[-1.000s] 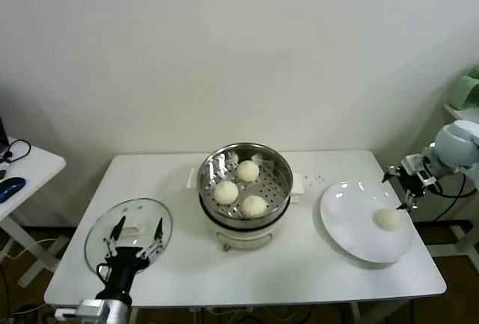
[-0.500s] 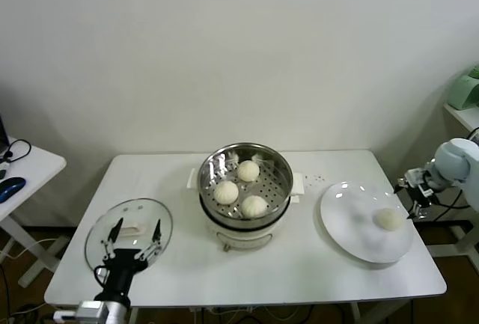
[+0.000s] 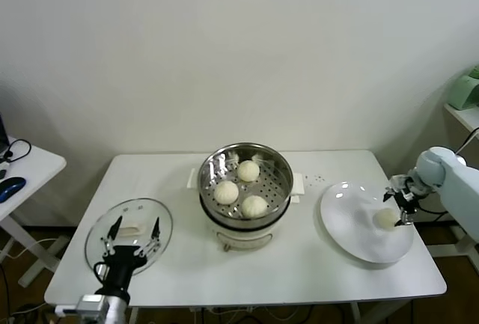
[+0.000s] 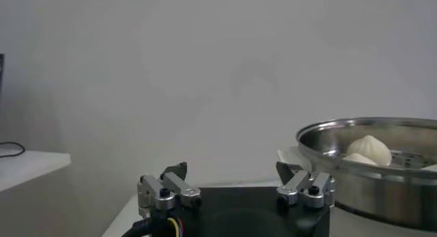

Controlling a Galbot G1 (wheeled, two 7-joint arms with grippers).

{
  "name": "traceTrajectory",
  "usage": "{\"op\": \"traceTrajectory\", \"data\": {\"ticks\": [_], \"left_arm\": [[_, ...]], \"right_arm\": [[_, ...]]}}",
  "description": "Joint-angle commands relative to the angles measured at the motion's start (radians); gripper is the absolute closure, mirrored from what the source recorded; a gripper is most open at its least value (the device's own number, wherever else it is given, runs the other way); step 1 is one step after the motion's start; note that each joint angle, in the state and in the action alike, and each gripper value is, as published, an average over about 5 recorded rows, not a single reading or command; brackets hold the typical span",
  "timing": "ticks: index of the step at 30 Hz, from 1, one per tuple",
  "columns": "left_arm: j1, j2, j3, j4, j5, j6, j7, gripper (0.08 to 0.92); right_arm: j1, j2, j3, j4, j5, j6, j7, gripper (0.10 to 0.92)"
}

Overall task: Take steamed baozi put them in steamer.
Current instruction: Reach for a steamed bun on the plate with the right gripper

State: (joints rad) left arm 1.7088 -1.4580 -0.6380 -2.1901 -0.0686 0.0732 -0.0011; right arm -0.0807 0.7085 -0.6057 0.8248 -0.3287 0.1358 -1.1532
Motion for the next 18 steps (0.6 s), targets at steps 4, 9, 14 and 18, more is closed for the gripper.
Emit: {"op": "traceTrajectory", "data": {"ticks": [4, 9, 14, 18], "left_arm": [[-0.018, 0.000, 0.002, 0.006, -0.001, 0.012, -0.002, 0.177], [-0.015, 0.000, 0.002, 0.007, -0.001, 0.011, -0.001, 0.177], [-0.017, -0.001, 0.004, 0.008, 0.000, 0.010, -0.001, 0.177], [-0.016, -0.002, 0.005, 0.007, 0.001, 0.010, -0.002, 0.177]], "right_arm": [[-0.017, 0.054, 0.009, -0.068, -0.017, 0.008, -0.016, 0.203], [-0.013, 0.040, 0.008, -0.063, -0.009, 0.007, -0.026, 0.203], [-0.009, 0.030, 0.008, -0.057, 0.004, 0.005, -0.029, 0.203], [-0.011, 0.027, 0.011, -0.053, 0.006, 0.004, -0.031, 0.203]]}}
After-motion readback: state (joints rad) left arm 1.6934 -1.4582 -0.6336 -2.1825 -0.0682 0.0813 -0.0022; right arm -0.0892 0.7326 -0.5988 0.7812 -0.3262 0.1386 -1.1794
